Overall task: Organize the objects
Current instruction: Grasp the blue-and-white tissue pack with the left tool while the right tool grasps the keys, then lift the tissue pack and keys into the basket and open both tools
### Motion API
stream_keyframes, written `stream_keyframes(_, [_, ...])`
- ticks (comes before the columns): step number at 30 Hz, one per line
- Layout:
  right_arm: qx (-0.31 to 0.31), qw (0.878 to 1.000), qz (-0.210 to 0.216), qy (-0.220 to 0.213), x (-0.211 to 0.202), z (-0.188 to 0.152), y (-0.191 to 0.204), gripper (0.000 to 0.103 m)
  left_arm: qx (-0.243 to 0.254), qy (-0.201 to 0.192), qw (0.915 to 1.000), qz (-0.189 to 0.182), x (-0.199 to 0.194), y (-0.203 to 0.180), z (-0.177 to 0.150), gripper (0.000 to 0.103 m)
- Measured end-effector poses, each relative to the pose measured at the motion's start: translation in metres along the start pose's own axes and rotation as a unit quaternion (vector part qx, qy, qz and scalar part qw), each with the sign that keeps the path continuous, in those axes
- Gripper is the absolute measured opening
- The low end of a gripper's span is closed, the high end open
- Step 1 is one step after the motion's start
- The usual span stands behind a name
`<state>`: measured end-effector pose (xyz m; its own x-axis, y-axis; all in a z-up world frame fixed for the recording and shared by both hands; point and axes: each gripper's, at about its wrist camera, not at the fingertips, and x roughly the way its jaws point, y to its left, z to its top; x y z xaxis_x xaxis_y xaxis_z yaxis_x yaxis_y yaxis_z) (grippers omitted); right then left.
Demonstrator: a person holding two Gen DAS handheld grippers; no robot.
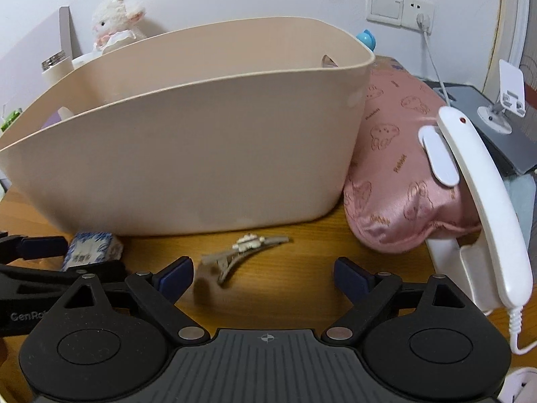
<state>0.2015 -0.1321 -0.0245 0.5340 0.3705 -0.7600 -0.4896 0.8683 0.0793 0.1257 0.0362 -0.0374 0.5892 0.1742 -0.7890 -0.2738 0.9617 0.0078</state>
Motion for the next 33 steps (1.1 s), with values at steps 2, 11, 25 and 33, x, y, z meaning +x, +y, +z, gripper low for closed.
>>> stream_keyframes(2, [-0.010, 1.000, -0.009, -0.007, 0.004, 0.000, 0.005, 0.092, -0.002, 0.002, 1.0000, -0.001, -0.001, 0.001, 0.001, 0.070])
stream_keyframes(11, [-0.026, 0.999, -0.024, -0.030, 0.004, 0.000, 0.019, 0.055, 0.005, 0.001, 0.9999, -0.014, -0.010, 0.003, -0.004, 0.048])
stream_keyframes(25, [0.005, 0.999, -0.018, -0.033, -0.019, -0.021, 0.010, 0.055, 0.007, -0.014, 0.9993, -0.036, -0.026, -0.007, -0.011, 0.048])
stream_keyframes(33, [0.001, 0.997, -0.014, -0.078, -0.059, -0.020, 0.010, 0.055, 0.019, -0.045, 0.9977, -0.047, -0.055, -0.017, -0.011, 0.048])
